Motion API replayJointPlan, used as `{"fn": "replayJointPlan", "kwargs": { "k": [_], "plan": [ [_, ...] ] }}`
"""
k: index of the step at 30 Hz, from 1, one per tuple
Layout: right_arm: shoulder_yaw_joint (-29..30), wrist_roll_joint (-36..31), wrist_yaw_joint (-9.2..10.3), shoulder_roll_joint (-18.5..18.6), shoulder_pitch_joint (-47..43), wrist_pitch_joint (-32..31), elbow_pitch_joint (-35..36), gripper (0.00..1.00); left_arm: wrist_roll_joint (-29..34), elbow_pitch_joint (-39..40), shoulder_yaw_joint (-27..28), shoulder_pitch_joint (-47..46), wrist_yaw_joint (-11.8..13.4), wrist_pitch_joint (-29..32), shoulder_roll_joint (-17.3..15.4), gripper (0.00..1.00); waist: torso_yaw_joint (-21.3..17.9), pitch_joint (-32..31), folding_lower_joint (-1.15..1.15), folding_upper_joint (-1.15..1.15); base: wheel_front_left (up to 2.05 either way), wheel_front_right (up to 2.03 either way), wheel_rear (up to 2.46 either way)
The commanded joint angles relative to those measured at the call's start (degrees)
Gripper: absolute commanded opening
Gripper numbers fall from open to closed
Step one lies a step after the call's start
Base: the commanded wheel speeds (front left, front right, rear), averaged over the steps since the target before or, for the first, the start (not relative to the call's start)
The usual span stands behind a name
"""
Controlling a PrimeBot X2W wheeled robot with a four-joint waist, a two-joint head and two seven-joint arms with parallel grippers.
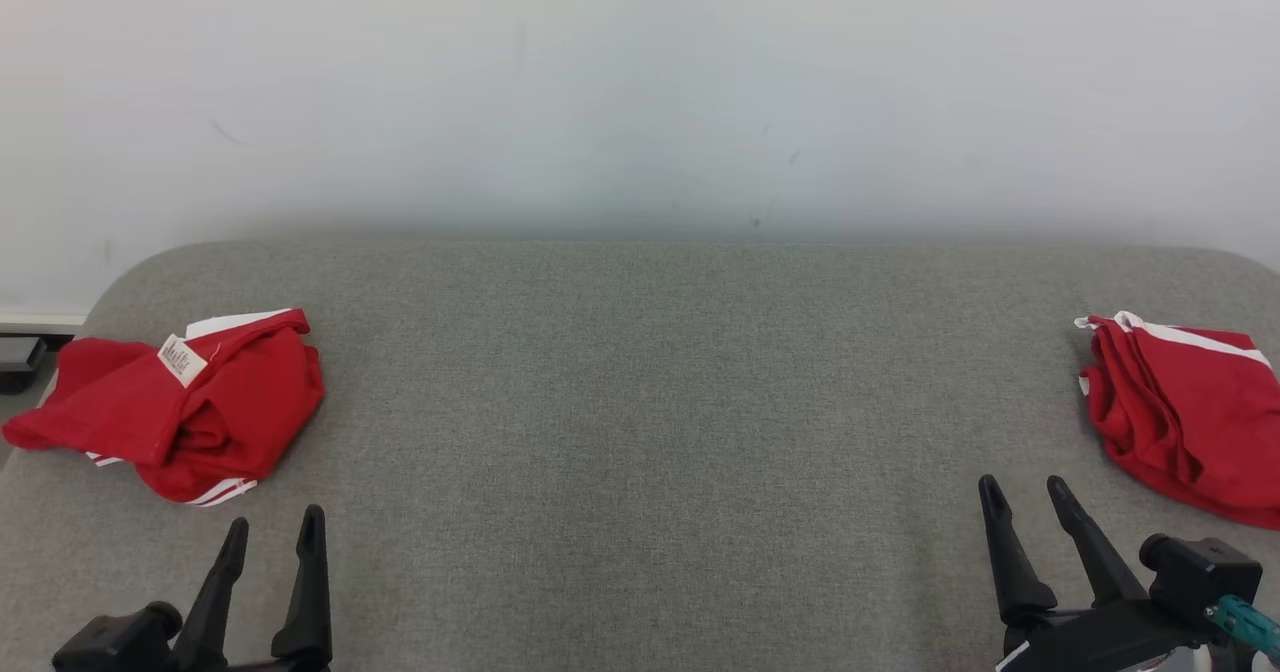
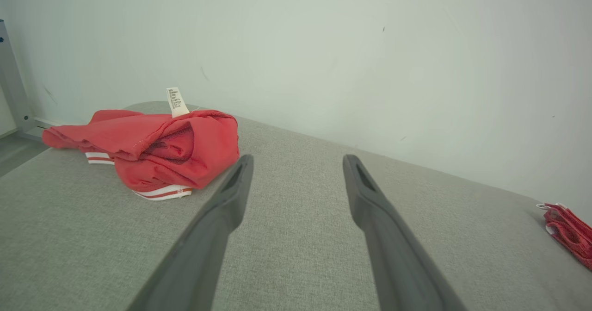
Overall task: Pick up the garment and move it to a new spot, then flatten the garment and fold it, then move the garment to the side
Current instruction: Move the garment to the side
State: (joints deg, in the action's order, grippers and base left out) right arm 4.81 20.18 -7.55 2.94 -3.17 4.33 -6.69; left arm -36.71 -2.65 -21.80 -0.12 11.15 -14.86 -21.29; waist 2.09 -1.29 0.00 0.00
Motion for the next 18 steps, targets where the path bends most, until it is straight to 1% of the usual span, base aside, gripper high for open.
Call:
{"fn": "replayJointPlan", "kwargs": {
  "k": [1, 4, 9, 18],
  "plan": [
    [-0.22, 0.59, 0.13, -0.02, -0.46, 0.36, -0.26, 1.00, 0.25, -0.36, -0.23, 0.72, -0.10, 0.29, -0.46, 1.00, -0.16, -0.09, 0.00, 0.00, 0.00, 0.00, 0.00],
    [-0.85, 0.72, 0.13, -0.03, -0.95, -0.23, -1.30, 1.00, 0.50, -1.09, -0.84, 0.61, -0.29, 1.29, -0.91, 1.00, -0.36, -0.22, 0.00, 0.00, 0.00, 0.00, 0.00],
    [-1.49, 0.58, 0.13, -0.01, -0.63, -1.53, -2.72, 1.00, 1.09, -1.37, -1.17, 0.74, 0.27, 1.90, -1.62, 1.00, -0.61, -0.37, 0.00, 0.00, 0.00, 0.00, 0.00],
    [-1.58, -0.10, 0.13, -0.01, -0.44, -1.40, -3.38, 1.00, 1.38, -0.52, -1.39, 0.72, 0.82, 2.02, -2.03, 1.00, -0.02, -0.03, 0.00, 0.00, 0.00, 0.00, 0.00]
  ]
}}
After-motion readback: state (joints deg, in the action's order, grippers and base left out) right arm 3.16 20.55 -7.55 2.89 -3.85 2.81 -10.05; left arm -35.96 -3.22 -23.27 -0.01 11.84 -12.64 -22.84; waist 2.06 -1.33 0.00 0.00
